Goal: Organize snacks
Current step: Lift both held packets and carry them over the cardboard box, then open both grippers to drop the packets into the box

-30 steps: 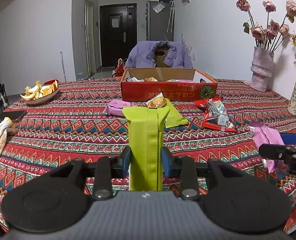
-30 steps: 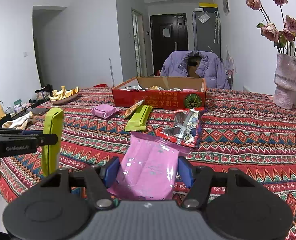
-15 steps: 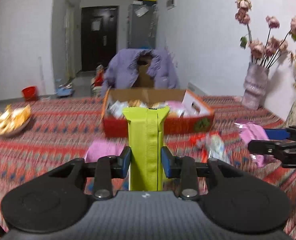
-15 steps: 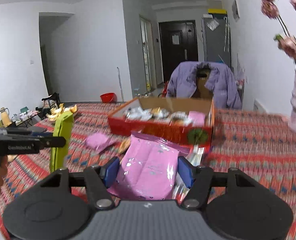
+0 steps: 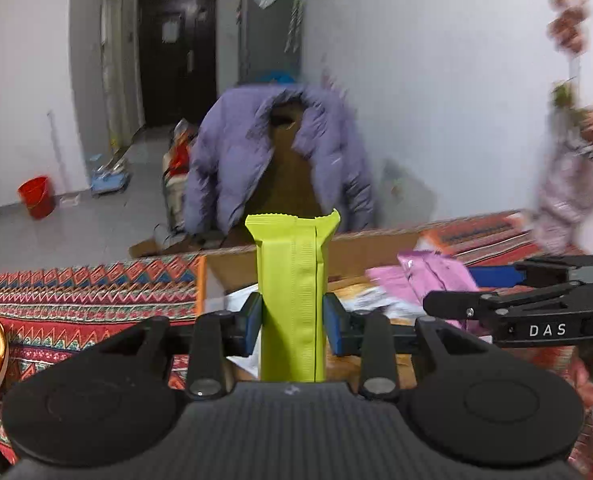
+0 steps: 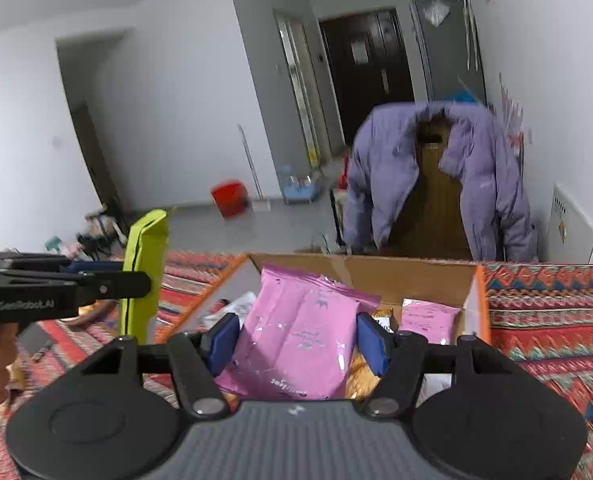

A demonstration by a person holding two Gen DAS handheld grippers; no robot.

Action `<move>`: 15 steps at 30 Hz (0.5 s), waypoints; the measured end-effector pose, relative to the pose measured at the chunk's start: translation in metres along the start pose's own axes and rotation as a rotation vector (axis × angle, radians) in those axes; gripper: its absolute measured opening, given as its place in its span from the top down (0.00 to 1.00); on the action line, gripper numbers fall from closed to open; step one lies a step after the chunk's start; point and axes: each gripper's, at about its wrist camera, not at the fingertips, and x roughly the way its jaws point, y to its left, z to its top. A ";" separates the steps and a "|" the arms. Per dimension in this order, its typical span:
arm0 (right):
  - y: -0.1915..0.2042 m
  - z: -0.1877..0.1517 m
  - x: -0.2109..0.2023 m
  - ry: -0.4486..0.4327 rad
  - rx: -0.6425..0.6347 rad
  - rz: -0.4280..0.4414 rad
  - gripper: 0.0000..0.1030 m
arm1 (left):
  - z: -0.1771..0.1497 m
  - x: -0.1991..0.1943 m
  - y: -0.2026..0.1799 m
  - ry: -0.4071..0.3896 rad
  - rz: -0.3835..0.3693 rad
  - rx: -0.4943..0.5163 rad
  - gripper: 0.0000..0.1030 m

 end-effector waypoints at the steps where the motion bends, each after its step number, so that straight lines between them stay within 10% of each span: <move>1: -0.001 0.002 0.016 0.019 0.007 -0.005 0.39 | 0.003 0.018 0.004 0.031 0.019 -0.014 0.68; 7: -0.003 -0.001 0.107 0.134 0.066 -0.019 0.39 | 0.003 0.100 0.023 0.176 0.055 -0.090 0.67; 10: 0.004 -0.010 0.131 0.183 0.064 -0.004 0.38 | -0.003 0.118 0.031 0.224 0.129 -0.131 0.56; 12: 0.007 -0.014 0.132 0.175 0.056 0.020 0.29 | -0.007 0.116 0.038 0.204 0.077 -0.130 0.31; 15: 0.006 -0.013 0.126 0.159 0.075 0.051 0.17 | -0.007 0.102 0.044 0.171 0.059 -0.132 0.29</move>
